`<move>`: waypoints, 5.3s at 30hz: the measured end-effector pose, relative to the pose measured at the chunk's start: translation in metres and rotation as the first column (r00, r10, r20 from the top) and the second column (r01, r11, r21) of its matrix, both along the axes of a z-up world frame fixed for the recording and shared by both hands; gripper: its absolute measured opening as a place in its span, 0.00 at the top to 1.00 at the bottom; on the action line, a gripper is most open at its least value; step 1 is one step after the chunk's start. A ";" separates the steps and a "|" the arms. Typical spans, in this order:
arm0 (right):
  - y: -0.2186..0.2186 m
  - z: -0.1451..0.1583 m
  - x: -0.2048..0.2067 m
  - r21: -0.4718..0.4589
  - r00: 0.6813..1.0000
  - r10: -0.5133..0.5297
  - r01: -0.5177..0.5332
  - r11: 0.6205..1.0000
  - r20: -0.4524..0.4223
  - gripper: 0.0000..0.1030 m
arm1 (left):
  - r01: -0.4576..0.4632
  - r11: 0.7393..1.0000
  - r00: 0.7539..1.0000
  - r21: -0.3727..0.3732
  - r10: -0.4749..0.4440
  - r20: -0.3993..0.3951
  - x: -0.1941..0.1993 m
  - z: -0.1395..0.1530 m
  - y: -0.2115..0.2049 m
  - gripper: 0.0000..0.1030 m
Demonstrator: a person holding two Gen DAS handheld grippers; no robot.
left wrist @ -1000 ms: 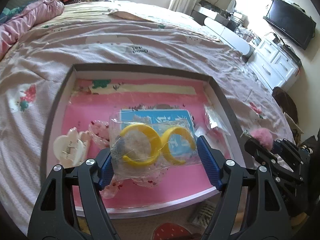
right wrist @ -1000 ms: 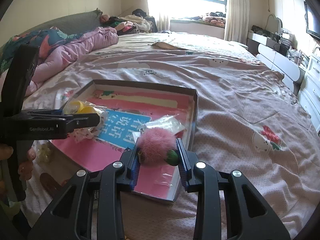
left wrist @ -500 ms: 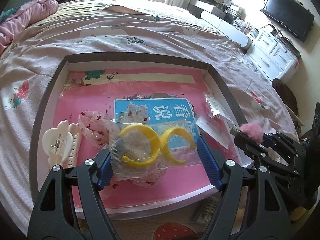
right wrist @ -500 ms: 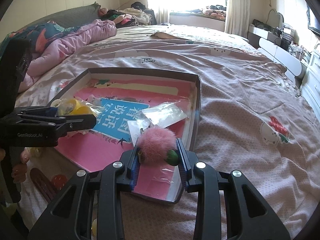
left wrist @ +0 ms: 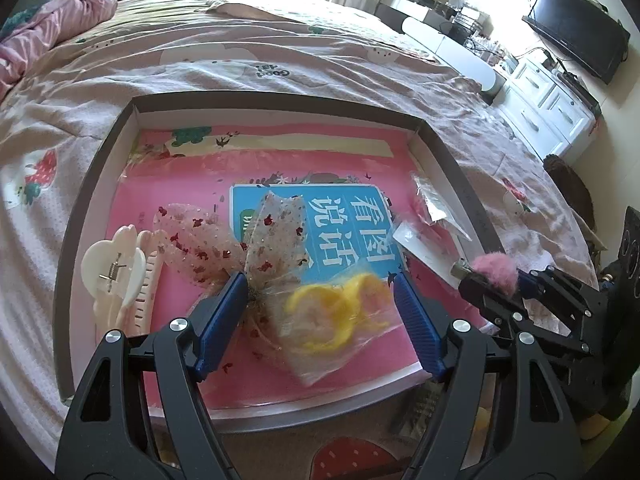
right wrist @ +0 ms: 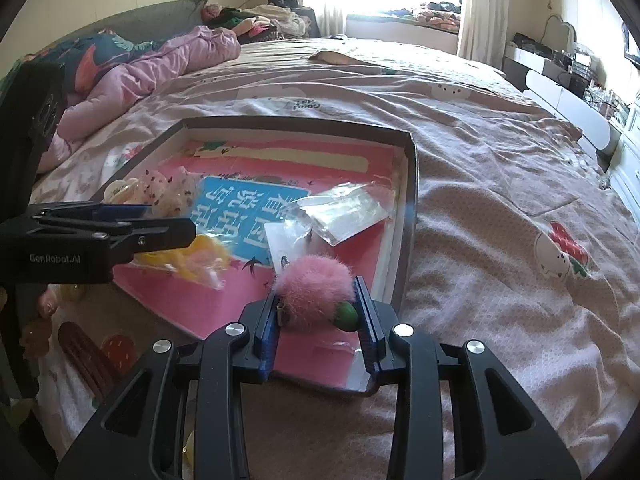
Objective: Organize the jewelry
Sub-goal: 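Open left tool releasing the bag while right tool releases the pom-pom in tray, then withdraw both open tools from the tray toward the remaining items, then grasp the maroon hair clip with left tool while right tool grasps coiled beige hair tie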
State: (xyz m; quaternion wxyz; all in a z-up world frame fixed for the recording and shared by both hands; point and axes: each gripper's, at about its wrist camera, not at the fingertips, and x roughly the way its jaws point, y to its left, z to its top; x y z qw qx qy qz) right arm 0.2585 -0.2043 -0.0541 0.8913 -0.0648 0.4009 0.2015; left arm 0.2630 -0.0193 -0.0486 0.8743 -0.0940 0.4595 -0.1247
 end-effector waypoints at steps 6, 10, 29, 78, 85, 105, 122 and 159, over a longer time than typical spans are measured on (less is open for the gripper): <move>-0.001 0.002 -0.008 0.000 1.000 0.007 -0.007 1.000 -0.007 0.65 | -0.004 1.000 1.000 -0.002 0.004 0.001 -0.004 0.000 0.001 0.36; -0.003 0.006 -0.014 0.004 1.000 0.005 -0.005 1.000 0.003 0.57 | -0.008 1.000 1.000 -0.004 0.008 0.003 -0.007 0.001 0.002 0.36; -0.025 0.038 -0.038 0.048 0.998 -0.039 0.037 0.998 0.055 0.34 | -0.074 0.997 0.996 -0.027 0.075 0.044 -0.040 0.026 0.015 0.28; -0.006 0.077 -0.111 0.096 0.988 0.067 -0.081 0.992 0.136 0.16 | -0.197 0.980 0.971 0.030 0.191 0.143 -0.142 0.073 0.051 0.11; -0.003 0.073 -0.118 0.094 0.988 0.090 -0.102 0.990 0.125 0.16 | -0.210 0.976 0.970 0.051 0.201 0.136 -0.153 0.069 0.055 0.11; -0.016 0.054 -0.134 0.060 0.990 0.109 -0.114 0.992 0.087 0.16 | -0.168 0.980 0.984 0.106 0.161 0.075 -0.171 0.042 0.045 0.11; -0.033 0.033 -0.134 0.027 0.995 0.096 -0.097 0.995 0.035 0.16 | -0.044 0.988 0.999 0.151 0.041 0.020 -0.164 0.015 0.000 0.11; -0.005 -0.019 -0.088 -0.112 0.976 0.201 -0.210 0.971 -0.088 0.42 | 0.378 0.864 0.920 0.333 -0.390 -0.033 -0.116 -0.028 -0.052 0.50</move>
